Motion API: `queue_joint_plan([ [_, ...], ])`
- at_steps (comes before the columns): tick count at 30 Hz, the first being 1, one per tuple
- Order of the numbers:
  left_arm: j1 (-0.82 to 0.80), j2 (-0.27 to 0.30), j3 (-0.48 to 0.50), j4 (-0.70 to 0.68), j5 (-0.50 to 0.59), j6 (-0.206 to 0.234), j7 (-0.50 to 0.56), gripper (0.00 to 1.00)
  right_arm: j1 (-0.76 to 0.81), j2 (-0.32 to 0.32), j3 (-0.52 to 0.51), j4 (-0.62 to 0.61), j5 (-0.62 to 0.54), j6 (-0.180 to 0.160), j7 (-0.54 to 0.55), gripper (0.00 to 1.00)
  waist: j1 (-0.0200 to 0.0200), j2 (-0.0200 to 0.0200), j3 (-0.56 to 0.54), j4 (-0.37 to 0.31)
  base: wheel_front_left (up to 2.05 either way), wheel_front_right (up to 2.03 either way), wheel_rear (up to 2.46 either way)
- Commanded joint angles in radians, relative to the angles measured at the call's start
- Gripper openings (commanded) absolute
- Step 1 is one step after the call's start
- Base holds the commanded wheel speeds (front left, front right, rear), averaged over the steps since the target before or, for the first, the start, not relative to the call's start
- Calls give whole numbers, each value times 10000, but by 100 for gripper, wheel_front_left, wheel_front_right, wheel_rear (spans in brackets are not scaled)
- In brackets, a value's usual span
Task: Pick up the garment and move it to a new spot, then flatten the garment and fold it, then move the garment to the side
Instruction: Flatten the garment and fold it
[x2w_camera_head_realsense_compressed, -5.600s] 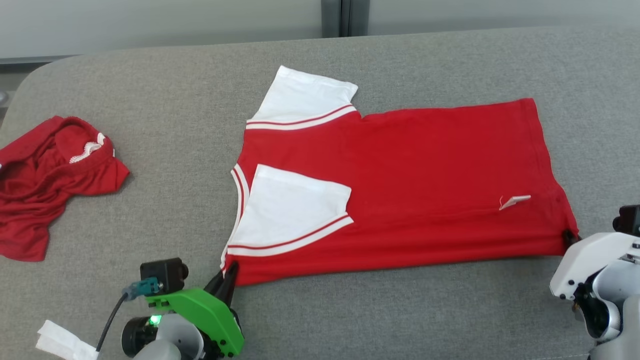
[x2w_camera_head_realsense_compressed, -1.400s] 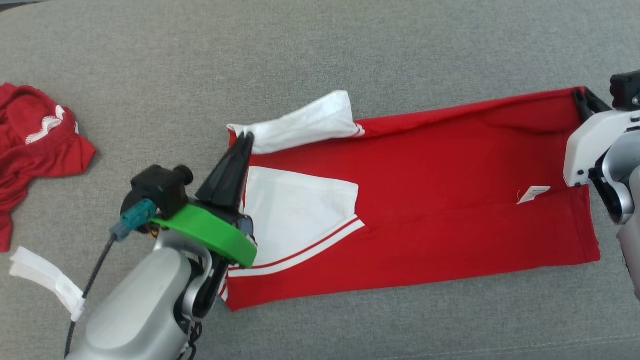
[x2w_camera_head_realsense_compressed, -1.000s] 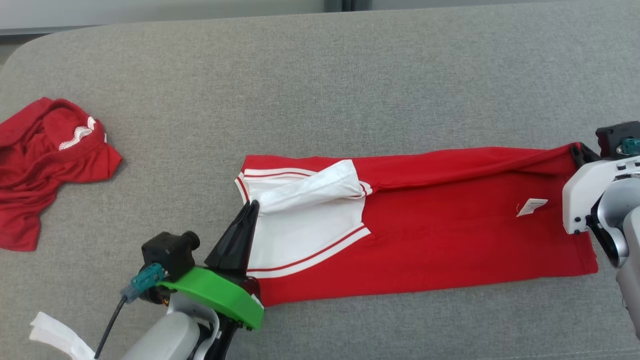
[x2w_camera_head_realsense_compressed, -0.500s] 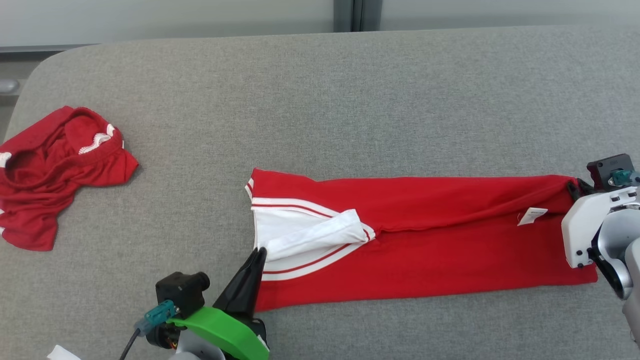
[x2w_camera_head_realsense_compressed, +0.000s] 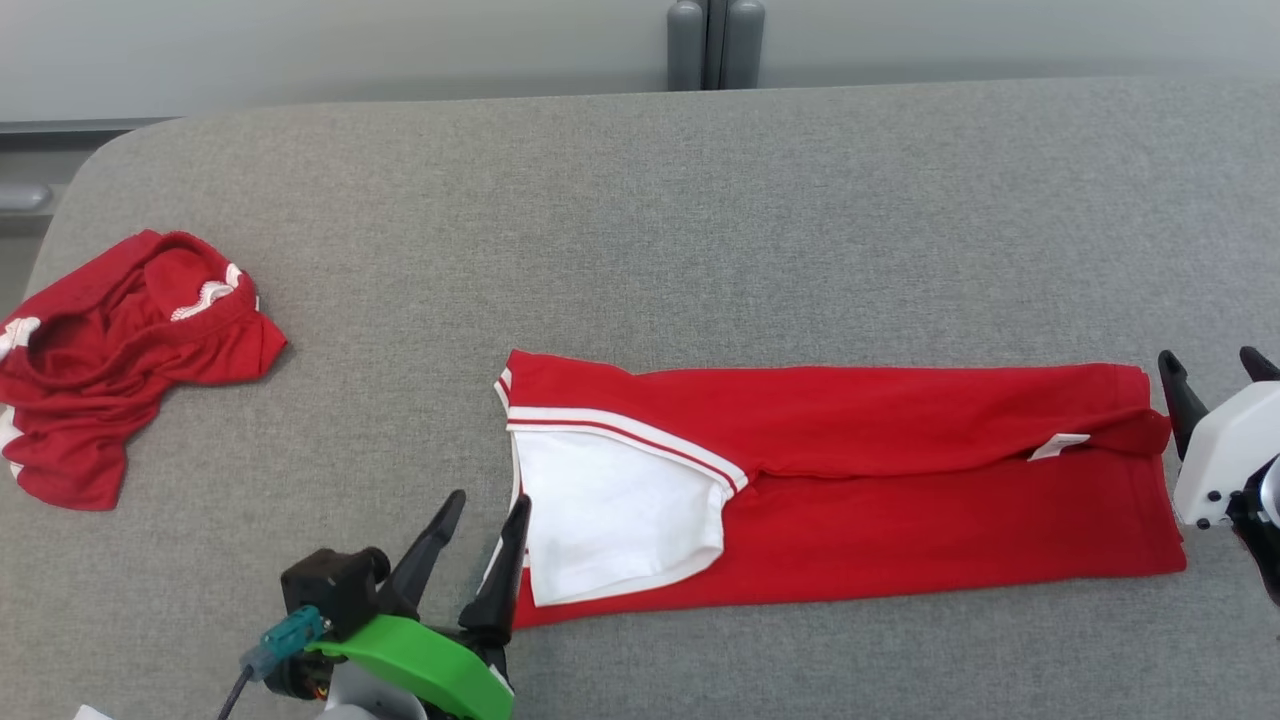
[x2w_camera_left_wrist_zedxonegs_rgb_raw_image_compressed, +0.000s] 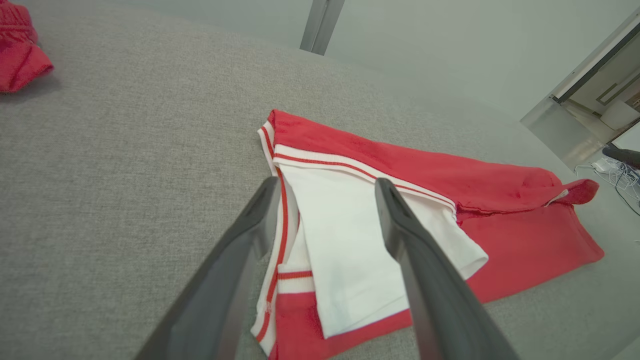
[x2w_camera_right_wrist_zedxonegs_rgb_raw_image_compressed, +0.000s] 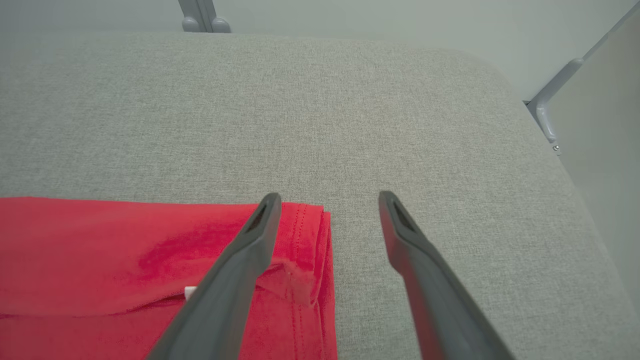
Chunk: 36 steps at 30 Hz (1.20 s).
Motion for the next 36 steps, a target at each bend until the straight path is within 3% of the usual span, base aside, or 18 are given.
queue_joint_plan([
  [1,-5,-17,237,-32,207,-96,-67,100,166,210,-226,-176,111,-18,142,100,0,0,-25,-8,0,0,0],
  [6,9,-380,1737,-261,1120,-563,-83,100,379,1165,-844,-525,360,-18,710,100,0,0,-101,-32,0,0,0],
  [16,-232,-1048,4024,-283,2957,-1310,-79,100,-170,2215,-1579,53,-368,-16,1011,100,0,0,0,-78,0,0,0],
  [20,-96,-1266,4429,-108,3305,-1489,-80,100,-586,2617,-1995,355,-795,-16,683,100,0,0,108,-104,0,0,0],
  [25,218,-1535,4654,92,3502,-1716,-80,100,-617,2778,-2202,896,-1519,-18,1146,100,0,0,209,-68,0,0,0],
  [36,270,-1858,5072,277,3763,-1988,-81,100,-217,3025,-2721,548,-1964,-18,1931,100,0,0,424,-27,0,0,0],
])
